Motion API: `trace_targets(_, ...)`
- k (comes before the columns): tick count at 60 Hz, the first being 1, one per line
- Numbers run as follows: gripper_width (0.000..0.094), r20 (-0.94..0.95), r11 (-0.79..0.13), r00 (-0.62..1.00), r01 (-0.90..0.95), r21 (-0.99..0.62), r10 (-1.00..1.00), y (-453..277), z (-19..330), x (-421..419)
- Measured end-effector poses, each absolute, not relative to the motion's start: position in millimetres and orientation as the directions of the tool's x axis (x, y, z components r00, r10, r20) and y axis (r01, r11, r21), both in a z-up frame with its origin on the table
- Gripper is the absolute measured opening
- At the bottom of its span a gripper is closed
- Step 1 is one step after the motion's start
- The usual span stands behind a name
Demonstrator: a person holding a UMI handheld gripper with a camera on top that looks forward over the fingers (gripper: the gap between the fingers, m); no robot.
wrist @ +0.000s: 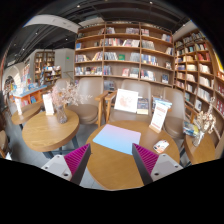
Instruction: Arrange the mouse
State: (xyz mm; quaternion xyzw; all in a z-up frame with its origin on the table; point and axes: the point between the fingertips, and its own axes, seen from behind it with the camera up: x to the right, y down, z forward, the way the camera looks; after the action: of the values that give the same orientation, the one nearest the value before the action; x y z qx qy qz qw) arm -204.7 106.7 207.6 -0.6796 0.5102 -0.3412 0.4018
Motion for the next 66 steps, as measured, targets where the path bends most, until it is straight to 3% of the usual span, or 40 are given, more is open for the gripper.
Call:
trace_targets(21,0.0855,0.068,-0.123,0.133,-0.465,-0.877,-0.989,43.4,183.5,-184.0)
trace_targets(48,0.0854,0.094,-0.035,-0.083,-0.538,-0.842,-0.992,-93.4,127.1,-176.2)
trace_targets(66,0.0852,0.054,0.026,-0.138,-0.518,-0.855,-0.989,-126.4,91.9,-148.6)
